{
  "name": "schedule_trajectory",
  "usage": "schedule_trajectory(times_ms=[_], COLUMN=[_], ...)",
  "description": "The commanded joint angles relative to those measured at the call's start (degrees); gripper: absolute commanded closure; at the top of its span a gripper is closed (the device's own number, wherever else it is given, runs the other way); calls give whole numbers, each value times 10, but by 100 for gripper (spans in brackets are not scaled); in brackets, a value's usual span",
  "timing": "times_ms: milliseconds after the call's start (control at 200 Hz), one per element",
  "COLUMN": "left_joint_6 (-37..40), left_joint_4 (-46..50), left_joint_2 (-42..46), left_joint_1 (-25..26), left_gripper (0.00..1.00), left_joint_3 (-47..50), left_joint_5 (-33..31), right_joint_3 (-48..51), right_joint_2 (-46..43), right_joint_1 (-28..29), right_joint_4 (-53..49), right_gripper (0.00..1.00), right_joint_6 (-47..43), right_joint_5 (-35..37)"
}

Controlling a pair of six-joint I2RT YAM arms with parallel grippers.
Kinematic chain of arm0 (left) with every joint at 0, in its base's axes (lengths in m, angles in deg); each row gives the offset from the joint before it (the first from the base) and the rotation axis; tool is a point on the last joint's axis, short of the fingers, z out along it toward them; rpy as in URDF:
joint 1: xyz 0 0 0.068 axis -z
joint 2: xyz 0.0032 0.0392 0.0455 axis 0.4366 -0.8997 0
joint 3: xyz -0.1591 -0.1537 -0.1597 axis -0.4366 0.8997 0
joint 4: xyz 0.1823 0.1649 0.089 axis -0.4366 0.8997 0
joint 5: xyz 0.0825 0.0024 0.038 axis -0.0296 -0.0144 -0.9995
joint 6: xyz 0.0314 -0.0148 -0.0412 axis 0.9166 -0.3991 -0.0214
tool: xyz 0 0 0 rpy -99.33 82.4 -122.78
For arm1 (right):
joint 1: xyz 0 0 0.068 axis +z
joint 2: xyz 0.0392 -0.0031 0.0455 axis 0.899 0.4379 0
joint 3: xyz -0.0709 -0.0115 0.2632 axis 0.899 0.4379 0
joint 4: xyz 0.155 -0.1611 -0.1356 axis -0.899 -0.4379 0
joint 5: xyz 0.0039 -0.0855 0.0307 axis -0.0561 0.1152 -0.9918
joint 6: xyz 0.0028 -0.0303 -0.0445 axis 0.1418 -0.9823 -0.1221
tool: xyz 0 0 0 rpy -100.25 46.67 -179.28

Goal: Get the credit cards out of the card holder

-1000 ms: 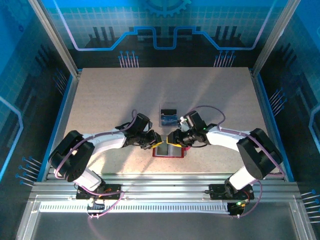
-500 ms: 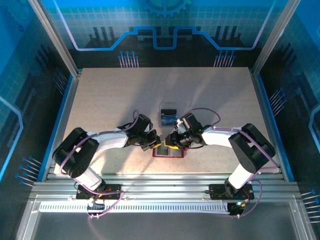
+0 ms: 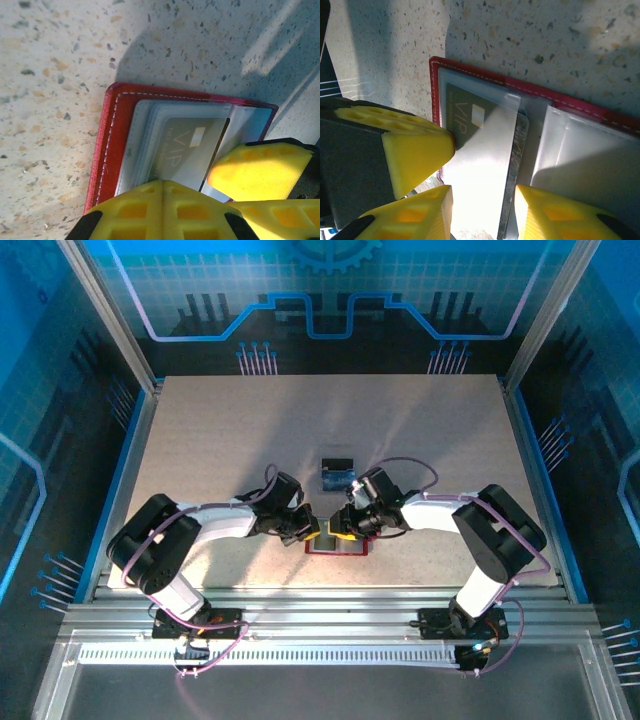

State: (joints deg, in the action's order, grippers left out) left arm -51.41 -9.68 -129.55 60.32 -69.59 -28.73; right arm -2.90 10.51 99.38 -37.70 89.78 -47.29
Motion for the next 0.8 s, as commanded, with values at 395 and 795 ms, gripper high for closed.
schedule_trajectory(times_ms=[395,795], left_joint_6=[-2,-3], left_joint_4=[5,9], left_joint_2=[0,7], left_joint_1=[-4,-4], left_gripper=[99,97], left_joint_3=[22,23], left_joint_5=[-7,-11], right_joint_3=[-19,-33], right_joint_2=[17,17], right_joint_1=[10,10], right_joint_4=[10,-52], right_gripper=[68,62], right_joint_6=[3,-27], right_joint_5=[-18,13])
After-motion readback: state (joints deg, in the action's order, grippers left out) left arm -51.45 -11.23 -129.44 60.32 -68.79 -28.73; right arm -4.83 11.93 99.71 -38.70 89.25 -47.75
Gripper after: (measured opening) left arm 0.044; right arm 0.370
